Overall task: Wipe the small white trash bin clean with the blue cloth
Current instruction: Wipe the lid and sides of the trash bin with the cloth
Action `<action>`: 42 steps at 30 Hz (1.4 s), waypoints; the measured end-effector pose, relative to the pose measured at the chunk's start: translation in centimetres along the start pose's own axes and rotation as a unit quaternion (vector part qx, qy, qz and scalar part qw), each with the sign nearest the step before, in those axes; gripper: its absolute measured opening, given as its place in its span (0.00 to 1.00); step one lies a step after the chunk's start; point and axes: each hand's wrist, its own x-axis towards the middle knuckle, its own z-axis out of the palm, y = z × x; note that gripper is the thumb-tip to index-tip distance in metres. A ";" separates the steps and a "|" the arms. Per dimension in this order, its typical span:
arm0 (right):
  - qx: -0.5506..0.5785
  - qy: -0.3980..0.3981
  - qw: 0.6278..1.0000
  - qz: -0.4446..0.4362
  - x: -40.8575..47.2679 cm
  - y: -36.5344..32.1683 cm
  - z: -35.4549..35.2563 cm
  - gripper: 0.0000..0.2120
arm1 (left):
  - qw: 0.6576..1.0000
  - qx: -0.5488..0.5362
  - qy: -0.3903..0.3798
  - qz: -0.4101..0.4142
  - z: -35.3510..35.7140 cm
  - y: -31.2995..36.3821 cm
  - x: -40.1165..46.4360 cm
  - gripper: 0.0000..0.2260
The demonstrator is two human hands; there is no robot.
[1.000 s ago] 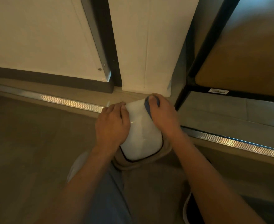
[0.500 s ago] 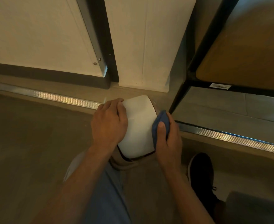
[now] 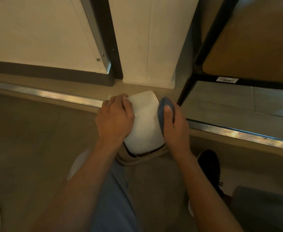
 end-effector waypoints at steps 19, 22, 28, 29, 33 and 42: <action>-0.081 0.026 0.989 -0.118 -1.1 0.4 1.0 0.29 | 1.000 -0.001 0.001 0.024 0.0 -0.3 0.1 0.16; -0.128 0.015 0.981 -0.145 -3.8 3.3 0.9 0.32 | 1.000 0.002 0.000 0.028 0.1 -0.5 0.2 0.17; -0.235 0.046 0.913 -0.329 -3.4 2.6 1.5 0.27 | 0.999 -0.001 0.004 0.037 -0.1 -0.4 0.0 0.18; -0.261 0.030 0.896 -0.358 -3.4 2.1 1.8 0.27 | 0.999 -0.001 0.003 0.038 -0.1 -0.4 0.0 0.18; -0.314 -0.056 0.868 -0.380 -3.8 0.8 1.8 0.29 | 0.999 0.004 -0.014 0.043 -0.1 -0.6 0.2 0.20; -0.433 -0.092 0.786 -0.431 -2.5 3.4 -2.1 0.31 | 0.999 -0.008 -0.012 0.035 -0.2 -0.6 0.0 0.20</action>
